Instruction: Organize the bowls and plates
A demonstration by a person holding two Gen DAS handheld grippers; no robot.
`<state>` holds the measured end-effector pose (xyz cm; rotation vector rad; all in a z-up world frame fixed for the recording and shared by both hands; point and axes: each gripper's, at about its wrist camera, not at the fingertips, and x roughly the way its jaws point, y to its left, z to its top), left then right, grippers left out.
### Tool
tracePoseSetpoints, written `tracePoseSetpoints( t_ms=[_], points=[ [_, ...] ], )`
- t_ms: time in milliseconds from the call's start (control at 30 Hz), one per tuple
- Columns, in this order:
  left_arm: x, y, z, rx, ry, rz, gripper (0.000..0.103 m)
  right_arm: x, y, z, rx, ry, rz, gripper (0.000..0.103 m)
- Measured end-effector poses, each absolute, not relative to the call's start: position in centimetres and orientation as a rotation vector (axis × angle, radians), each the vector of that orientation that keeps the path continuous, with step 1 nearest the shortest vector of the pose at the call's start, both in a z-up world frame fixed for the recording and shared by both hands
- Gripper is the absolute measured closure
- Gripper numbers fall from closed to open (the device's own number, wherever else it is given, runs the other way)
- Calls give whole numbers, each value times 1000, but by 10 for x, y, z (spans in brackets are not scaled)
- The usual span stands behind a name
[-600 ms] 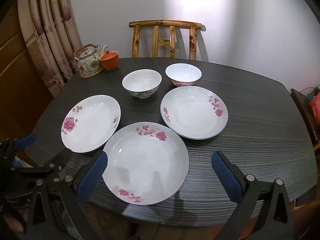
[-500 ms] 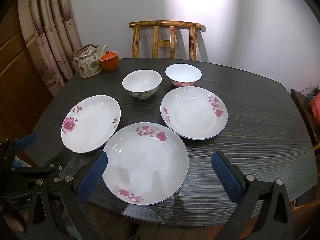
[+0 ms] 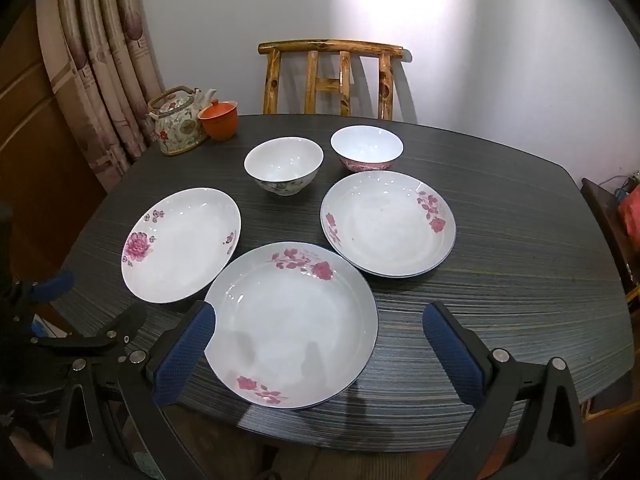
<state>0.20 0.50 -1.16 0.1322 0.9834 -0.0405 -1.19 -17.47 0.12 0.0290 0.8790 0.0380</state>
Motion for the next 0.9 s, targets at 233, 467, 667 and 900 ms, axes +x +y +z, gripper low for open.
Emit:
tracePoseSetpoints(
  t_ms=[233,467,667,900],
  points=[
    [1,1,-14,156,995,-68,0,-13,-176,2,27,886,47,0],
    [1,1,-14,157,991,-80,0,-11,-177,-1,32,893,64,0],
    [1,0,-16,146,1004,-104,0,-11,-174,-2,10,883,56,0],
    [0,-1,-14,144,989,-96,0,-9,-173,-6,-31,890,16,2]
  ],
)
